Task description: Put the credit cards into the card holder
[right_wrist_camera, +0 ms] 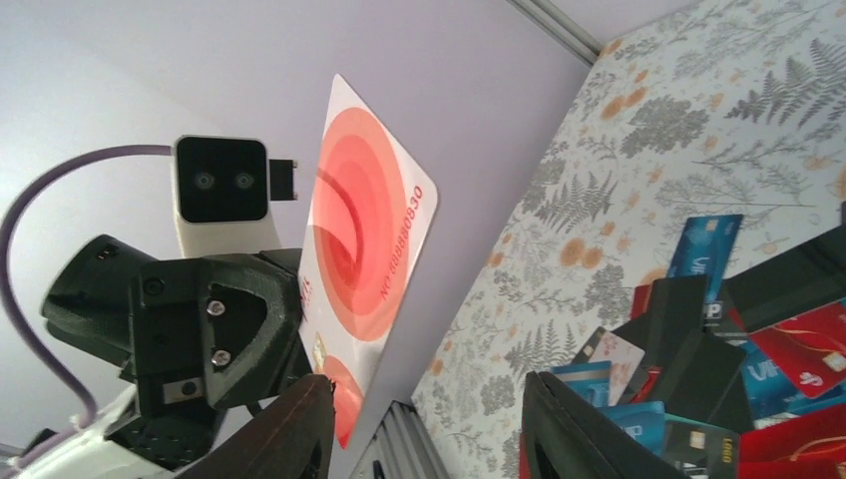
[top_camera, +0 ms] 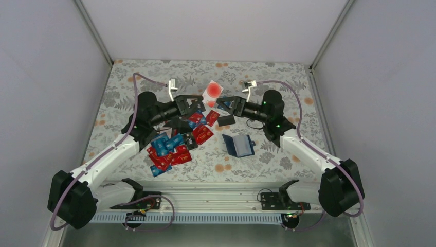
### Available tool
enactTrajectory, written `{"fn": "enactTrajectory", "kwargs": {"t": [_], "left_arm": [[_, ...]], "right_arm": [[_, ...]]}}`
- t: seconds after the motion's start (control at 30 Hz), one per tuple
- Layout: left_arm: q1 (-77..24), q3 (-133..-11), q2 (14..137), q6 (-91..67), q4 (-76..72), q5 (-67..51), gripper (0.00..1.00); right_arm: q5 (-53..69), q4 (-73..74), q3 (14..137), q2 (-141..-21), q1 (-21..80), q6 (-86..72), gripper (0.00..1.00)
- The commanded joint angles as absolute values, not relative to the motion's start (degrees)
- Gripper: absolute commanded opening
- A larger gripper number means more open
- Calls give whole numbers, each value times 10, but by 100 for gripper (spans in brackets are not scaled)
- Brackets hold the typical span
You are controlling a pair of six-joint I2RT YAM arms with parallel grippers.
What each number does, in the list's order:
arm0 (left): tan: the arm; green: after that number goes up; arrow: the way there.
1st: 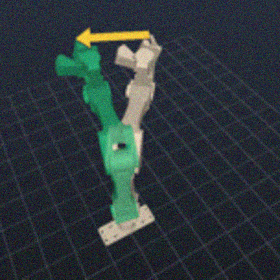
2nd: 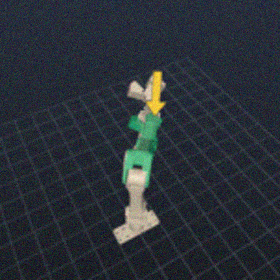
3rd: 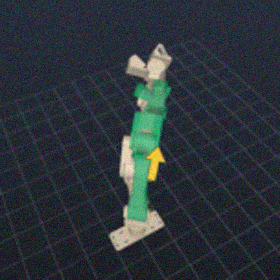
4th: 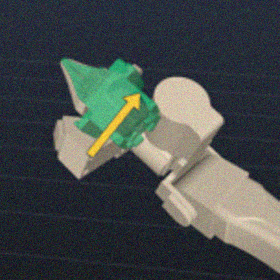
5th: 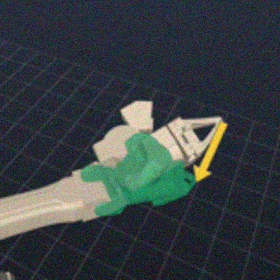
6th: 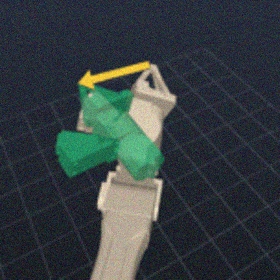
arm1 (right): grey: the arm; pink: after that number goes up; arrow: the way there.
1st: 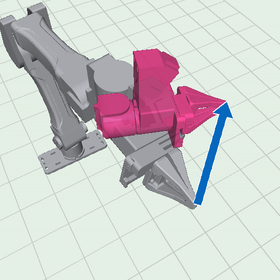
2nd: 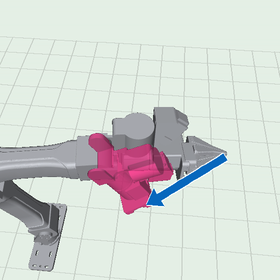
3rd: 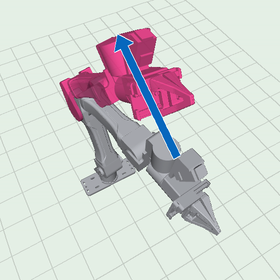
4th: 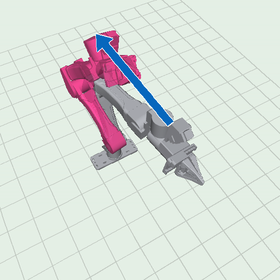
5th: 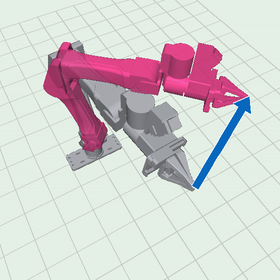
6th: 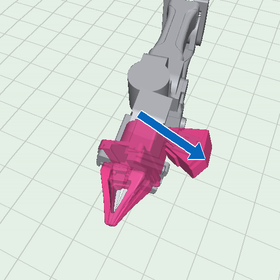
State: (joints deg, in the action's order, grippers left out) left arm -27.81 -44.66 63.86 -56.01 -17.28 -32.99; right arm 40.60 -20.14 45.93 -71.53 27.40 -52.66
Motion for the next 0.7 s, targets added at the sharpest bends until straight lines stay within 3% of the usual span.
{"fn": "enactTrajectory", "kwargs": {"t": [0.0,0.33,0.53,0.67], "left_arm": [[-287,-442,643,-570,-218,-342,2],[-305,-433,649,-577,-255,-348,2],[-310,-426,651,-578,-262,-352,2],[-312,-420,657,-575,-262,-355,2]], "right_arm": [[435,-261,463,-704,269,-530,47],[461,-298,477,-702,267,-535,28],[472,-321,485,-703,263,-543,24],[479,-300,498,-705,260,-532,6]]}}
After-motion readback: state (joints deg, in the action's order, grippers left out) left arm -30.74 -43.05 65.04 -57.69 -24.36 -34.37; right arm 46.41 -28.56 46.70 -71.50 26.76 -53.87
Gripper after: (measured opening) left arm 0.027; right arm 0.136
